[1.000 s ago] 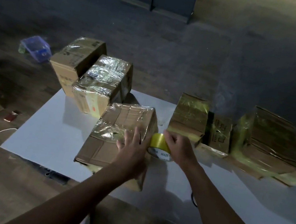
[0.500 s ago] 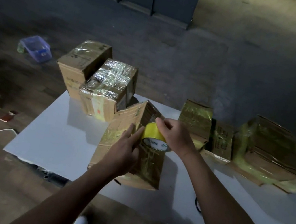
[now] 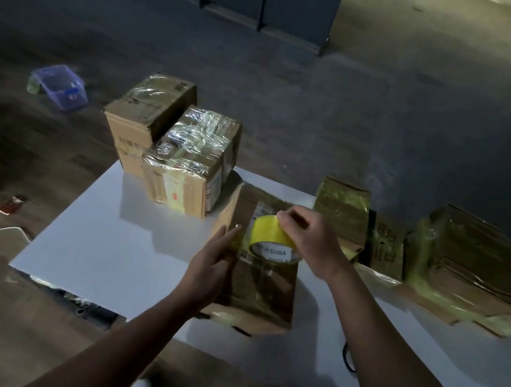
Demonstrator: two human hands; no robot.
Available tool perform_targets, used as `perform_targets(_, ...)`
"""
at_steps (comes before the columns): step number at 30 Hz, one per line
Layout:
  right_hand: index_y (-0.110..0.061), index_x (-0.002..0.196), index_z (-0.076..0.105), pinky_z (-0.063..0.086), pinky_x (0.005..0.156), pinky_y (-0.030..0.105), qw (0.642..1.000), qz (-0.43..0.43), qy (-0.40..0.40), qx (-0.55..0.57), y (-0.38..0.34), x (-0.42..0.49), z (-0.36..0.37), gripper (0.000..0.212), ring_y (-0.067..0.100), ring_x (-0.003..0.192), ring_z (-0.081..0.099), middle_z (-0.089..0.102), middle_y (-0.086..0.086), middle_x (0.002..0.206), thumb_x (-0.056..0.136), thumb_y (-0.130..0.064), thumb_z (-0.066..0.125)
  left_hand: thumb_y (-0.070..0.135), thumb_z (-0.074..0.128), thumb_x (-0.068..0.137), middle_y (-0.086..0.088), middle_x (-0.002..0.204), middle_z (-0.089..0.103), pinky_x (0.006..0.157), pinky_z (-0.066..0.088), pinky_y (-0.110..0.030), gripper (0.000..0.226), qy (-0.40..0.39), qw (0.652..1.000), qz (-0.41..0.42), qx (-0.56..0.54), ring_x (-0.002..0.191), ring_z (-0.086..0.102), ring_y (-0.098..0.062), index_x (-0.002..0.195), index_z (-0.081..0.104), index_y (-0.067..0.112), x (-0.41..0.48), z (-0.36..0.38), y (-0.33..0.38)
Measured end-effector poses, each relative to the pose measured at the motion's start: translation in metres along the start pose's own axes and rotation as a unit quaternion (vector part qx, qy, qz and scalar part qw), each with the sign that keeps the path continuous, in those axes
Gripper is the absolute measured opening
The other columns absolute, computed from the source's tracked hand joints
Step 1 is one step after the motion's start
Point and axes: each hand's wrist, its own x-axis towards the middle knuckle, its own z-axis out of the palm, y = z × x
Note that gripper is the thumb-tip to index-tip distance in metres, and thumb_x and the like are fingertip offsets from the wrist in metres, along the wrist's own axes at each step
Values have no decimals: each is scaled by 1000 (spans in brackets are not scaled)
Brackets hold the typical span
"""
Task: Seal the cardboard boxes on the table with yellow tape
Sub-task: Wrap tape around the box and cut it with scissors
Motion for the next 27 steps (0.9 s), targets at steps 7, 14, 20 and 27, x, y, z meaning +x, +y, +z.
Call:
perform_targets(7, -28, 65, 54, 36, 55, 17, 999, 24, 23, 18, 5, 2, 36, 33, -2, 56, 49, 51, -8, 60, 97, -32, 53, 20, 39, 92, 10, 160, -10, 121, 5, -46, 75, -78, 925, 45, 370, 148, -12, -18, 154, -3, 31, 8, -22, -33)
perform_targets(14, -2, 71, 57, 30, 51, 29, 991, -3, -46, -124, -13, 13, 21, 51, 13, 53, 42, 47, 6, 59, 96, -45, 50, 50, -4, 77, 14, 155, -17, 117, -4, -55, 77, -97, 847, 33, 522, 148, -11, -27, 152, -13, 33, 11, -28, -32)
perform_targets(20, -2, 69, 58, 27, 48, 26, 986, 15, -26, -165, -8, 6, 8, 51, 13, 48, 39, 45, 2, 55, 94, -46, 50, 45, 27, 99, 0, 162, -3, 115, -9, -59, 67, -113, 794, 66, 594, 147, -13, -31, 155, -1, 20, 21, -18, -17)
perform_targets(27, -21, 66, 58, 34, 52, 25, 998, 48, -8, -47, 2, 3, 15, 38, 7, 52, 46, 51, -9, 56, 95, -44, 53, 55, -4, 85, -8, 162, 0, 121, -7, -43, 82, -114, 821, 107, 550, 149, -9, -20, 155, -2, 11, 25, 8, -28)
